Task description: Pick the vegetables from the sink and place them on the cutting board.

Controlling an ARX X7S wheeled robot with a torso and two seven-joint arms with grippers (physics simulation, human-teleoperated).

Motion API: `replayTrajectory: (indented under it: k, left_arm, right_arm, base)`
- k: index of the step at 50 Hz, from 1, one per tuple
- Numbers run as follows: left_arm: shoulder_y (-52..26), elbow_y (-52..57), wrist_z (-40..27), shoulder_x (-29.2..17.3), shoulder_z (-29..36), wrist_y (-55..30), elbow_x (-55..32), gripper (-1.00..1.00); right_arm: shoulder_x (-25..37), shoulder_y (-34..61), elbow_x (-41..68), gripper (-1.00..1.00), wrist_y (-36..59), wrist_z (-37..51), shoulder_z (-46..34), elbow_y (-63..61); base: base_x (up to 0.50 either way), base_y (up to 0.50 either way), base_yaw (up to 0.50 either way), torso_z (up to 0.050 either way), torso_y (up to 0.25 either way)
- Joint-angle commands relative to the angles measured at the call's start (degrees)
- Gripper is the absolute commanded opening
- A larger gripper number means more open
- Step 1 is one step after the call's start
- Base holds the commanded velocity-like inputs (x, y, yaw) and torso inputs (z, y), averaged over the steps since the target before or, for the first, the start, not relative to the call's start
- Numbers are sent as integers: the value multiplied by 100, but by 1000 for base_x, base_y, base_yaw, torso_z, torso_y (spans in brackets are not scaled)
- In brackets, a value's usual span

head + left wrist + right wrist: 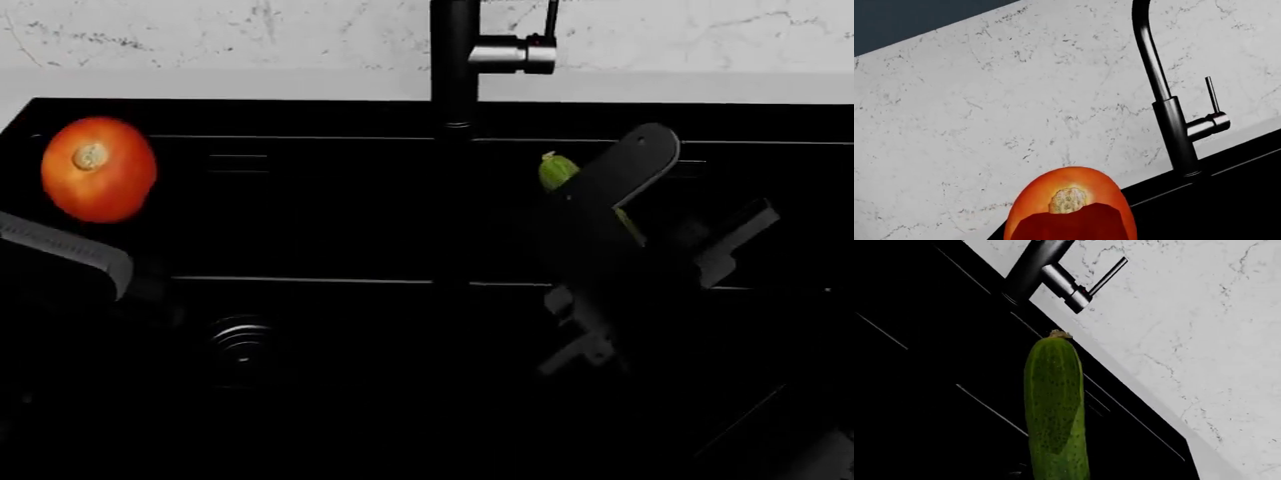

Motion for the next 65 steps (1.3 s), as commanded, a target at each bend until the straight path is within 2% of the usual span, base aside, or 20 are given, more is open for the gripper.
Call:
replayTrajectory:
  k: [1,6,11,17,26,31,47,61,64,65]
  left_arm:
    - [429,462,-426,-66,-100,168,-51,-100]
    - [604,307,-518,33,-205,554,-34,-100]
    - [812,232,-365,120,-163,1025,-79,-100]
    - [773,369,-414,171,-110,1042,-16,-100]
    - [847,170,-404,196,9,1114,114,-100]
    - [885,412,-461,136,-12,964,68,-100]
    - [916,636,-474,118,135,817,123,-100]
    - [860,576,-569,160,176,751,227,-100]
    - [872,605,-608,149,157,821,269,-100]
    - [832,549,-751,149,243,757,541,-100]
  right_arm:
    - [295,-707,32,-100,-109,718,749,-774]
    - [322,-981,-21,-100,-330,908,809,-992]
    - [493,-1984,-100,-100,-1109,1411,1203,-1172]
    - [433,-2413,-331,-100,-1658,1729,1274,-942]
    - [566,-2571,-206,-100,-1203,2130,1518,-1712]
    - [543,-2600,-174,-100,-1063,2353,1691,-1935]
    - [525,-2806,-87,-100,-1257,2522,2017,-1985]
    - [543,-2710,-211,-100,-1098,2618,1887,-2062]
    - [554,-2736,-176,-100,-1102,2617,1935,-2083]
    - [555,-2740,-174,-100,-1106,2621,1940,-2096]
  base:
    - [0,-500,0,0,0]
    - [0,-500,0,0,0]
    - [0,-500,0,0,0]
    - [0,-500,0,0,0]
    - [2,-500,0,0,0]
    - [2,-500,0,0,0]
    - [3,-500,0,0,0]
    - [9,-500,0,0,0]
    - [25,-500,0,0,0]
    - [31,-500,0,0,0]
